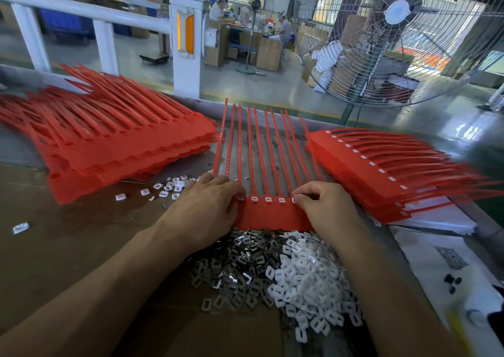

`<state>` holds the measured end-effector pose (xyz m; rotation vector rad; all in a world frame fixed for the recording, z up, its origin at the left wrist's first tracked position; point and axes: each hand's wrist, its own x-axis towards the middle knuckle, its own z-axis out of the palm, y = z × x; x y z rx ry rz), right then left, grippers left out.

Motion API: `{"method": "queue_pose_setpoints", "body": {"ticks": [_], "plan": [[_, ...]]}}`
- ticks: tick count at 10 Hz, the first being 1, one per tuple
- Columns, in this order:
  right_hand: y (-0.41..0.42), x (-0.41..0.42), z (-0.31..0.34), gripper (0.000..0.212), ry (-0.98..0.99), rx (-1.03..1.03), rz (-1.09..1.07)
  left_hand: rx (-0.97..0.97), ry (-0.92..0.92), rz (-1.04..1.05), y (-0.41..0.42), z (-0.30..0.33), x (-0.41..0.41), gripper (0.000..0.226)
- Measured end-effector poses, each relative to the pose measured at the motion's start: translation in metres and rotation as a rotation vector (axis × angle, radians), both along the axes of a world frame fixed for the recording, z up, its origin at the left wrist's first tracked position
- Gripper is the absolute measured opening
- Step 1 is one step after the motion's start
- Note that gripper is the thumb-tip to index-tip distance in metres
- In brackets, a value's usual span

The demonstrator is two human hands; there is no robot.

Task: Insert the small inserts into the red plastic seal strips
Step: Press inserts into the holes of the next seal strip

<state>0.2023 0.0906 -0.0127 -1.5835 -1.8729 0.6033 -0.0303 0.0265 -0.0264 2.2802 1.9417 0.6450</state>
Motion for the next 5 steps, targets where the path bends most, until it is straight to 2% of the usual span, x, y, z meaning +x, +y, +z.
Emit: {"method": "queue_pose_setpoints", "body": {"ticks": [5], "plan": [[-0.0076, -0.0034, 0.0069, 0.028, -0.233, 0.033, 0.06, 0.01, 0.002, 0.002, -0.0025, 0.0018, 0.0012, 0.03]]}}
